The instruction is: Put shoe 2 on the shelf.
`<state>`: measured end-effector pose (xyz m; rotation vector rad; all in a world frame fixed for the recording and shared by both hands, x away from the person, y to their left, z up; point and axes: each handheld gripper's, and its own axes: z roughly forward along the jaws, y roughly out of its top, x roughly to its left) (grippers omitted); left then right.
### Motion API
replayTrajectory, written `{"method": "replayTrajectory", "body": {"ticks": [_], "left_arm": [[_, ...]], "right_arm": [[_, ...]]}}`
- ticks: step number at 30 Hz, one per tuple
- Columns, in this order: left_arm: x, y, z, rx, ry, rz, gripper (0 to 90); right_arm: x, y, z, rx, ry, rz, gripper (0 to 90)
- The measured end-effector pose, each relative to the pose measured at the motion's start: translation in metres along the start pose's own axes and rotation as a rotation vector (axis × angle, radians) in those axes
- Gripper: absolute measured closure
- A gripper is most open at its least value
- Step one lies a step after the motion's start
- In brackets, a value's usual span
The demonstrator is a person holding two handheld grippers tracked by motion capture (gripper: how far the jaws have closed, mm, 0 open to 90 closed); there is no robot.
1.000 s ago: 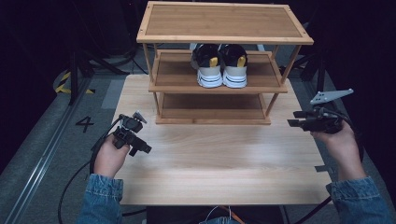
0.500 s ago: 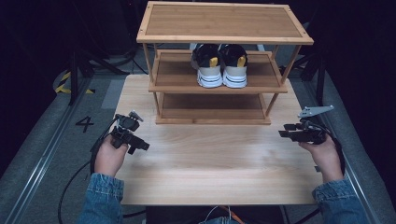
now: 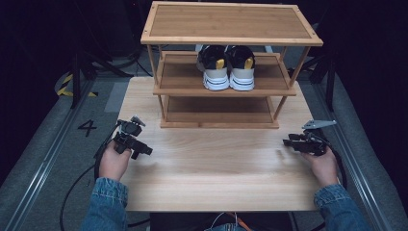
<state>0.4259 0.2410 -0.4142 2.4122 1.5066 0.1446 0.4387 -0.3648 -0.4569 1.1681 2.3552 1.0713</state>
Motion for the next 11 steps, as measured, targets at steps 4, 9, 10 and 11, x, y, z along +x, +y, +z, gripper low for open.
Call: {"method": "replayTrajectory", "body": {"ticks": [4, 9, 10, 11], "left_arm": [[0.0001, 0.0002, 0.0006, 0.007, -0.007, 0.009, 18.0], [-0.0008, 0.0005, 0.0016, 0.014, -0.015, 0.005, 18.0], [-0.0008, 0.0007, 0.0022, 0.014, -0.013, 0.01, 18.0], [-0.0008, 0.0008, 0.0026, 0.017, -0.015, 0.012, 18.0]], "right_arm": [[-0.0006, -0.0007, -0.0033, -0.047, 0.001, -0.003, 55.2], [-0.0003, -0.0004, -0.0036, -0.053, 0.003, -0.009, 52.8], [-0.0001, -0.0003, -0.0035, -0.051, 0.001, -0.009, 52.2], [0.0, -0.0003, -0.0035, -0.049, 0.0, -0.008, 52.0]]}}
